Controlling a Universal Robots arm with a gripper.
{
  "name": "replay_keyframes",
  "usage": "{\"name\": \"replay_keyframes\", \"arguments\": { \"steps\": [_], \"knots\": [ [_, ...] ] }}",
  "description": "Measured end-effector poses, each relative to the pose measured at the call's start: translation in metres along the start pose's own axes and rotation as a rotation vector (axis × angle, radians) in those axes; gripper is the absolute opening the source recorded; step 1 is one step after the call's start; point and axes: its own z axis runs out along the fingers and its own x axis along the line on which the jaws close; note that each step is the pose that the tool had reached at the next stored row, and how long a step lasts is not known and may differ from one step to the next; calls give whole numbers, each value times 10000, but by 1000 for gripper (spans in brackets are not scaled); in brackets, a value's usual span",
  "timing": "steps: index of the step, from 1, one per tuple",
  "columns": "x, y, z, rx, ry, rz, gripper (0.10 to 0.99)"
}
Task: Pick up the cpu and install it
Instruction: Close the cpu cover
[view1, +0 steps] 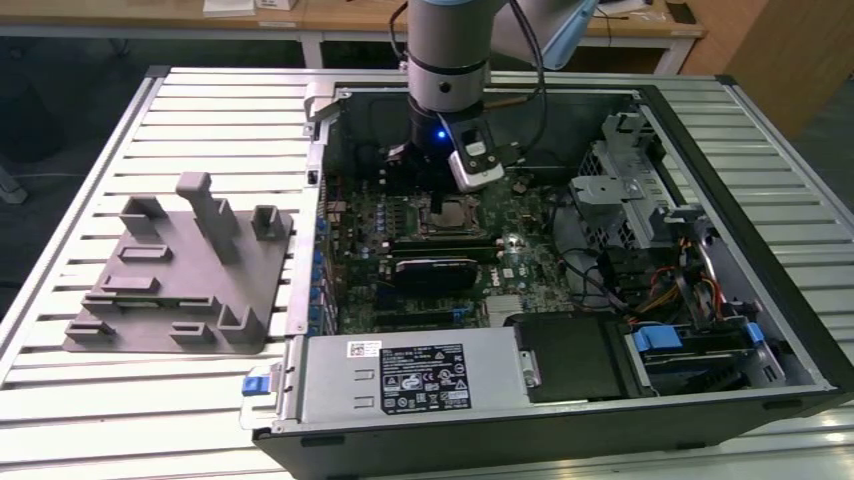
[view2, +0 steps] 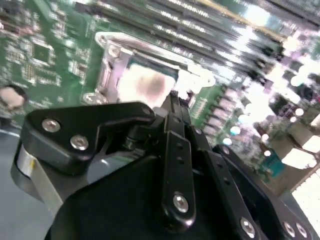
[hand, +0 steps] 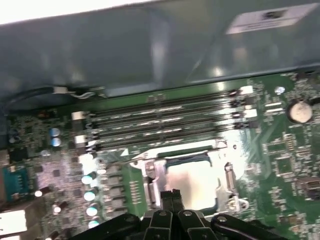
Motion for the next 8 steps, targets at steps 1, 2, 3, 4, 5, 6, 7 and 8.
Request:
{"name": "replay_keyframes", "arguments": {
  "steps": [1, 2, 3, 4, 5, 6, 7, 8],
  "knots": [
    [-37, 6, 1, 0, 2, -2, 106],
    [-72, 12, 1, 1, 4, -1, 106],
    [-108, 18, 2, 1, 6, 0, 106],
    [-139, 23, 3, 2, 7, -2, 106],
    [-163, 26, 3, 2, 9, -3, 106],
    [-172, 27, 3, 2, 11, -2, 106],
    [-172, 27, 3, 2, 12, -2, 106],
    [-172, 28, 1, 4, 13, -2, 106]
  ]
}}
